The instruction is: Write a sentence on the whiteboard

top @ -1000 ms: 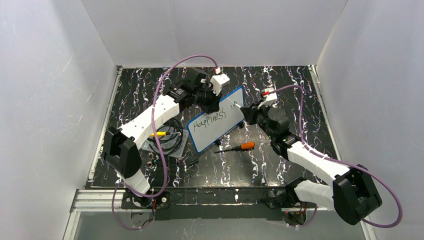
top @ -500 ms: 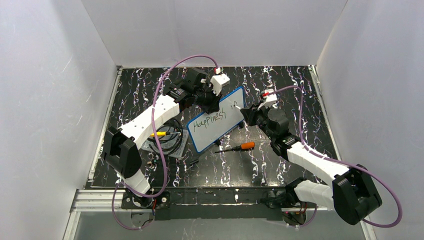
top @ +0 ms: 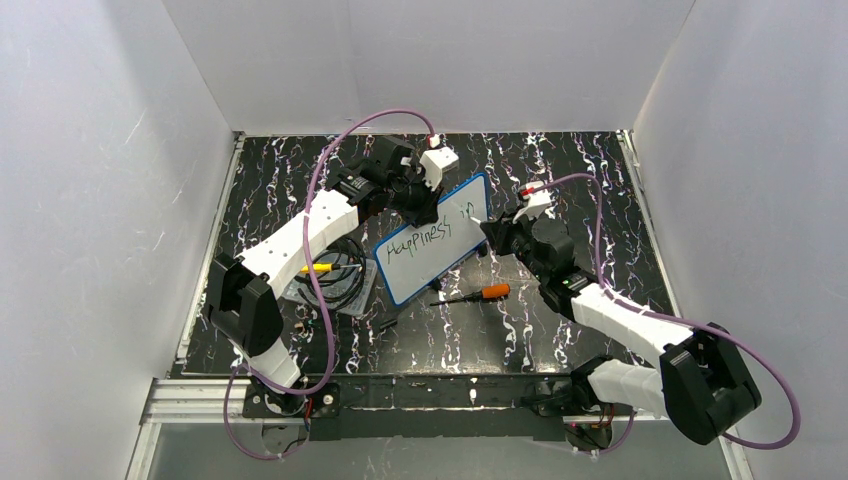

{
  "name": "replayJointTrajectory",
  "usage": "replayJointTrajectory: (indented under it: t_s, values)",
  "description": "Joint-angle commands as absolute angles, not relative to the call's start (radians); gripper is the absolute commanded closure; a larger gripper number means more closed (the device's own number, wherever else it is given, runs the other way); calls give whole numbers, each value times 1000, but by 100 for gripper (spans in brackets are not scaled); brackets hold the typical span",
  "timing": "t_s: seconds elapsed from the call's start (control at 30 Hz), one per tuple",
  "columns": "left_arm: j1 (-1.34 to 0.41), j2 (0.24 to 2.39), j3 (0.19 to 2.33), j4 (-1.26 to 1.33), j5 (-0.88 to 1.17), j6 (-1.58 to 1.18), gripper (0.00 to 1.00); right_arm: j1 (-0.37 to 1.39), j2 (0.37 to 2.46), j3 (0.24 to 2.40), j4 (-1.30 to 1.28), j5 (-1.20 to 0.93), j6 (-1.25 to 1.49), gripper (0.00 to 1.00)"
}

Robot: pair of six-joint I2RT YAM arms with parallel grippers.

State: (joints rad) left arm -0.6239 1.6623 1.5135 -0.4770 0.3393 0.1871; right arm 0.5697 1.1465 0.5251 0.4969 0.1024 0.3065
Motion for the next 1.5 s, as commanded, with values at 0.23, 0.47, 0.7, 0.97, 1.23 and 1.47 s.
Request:
replayJointTrajectory:
  t_s: [0.23, 0.47, 0.7, 0.97, 1.23, 1.47]
  values:
    - [-615, 1652, 1530, -540, 322, 188, 84, 574, 1044, 527, 481, 129, 303, 99]
    - [-611, 1639, 1558, -543, 345, 161, 50, 573, 927, 526, 386, 130, 296, 99]
    - [-607, 1604, 1569, -541, 325, 129, 26, 574, 840, 535, 318, 74, 288, 99]
    - [-553, 1496, 1556, -559, 304, 58, 5, 574, 815, 559, 271, -61, 287, 99]
    - [-377, 1294, 1428, -621, 399, -38, 2, 574, 794, 569, 237, -119, 294, 99]
    - [-307, 1074, 1159, -615, 430, -99, 2, 577, 789, 583, 204, -173, 310, 99]
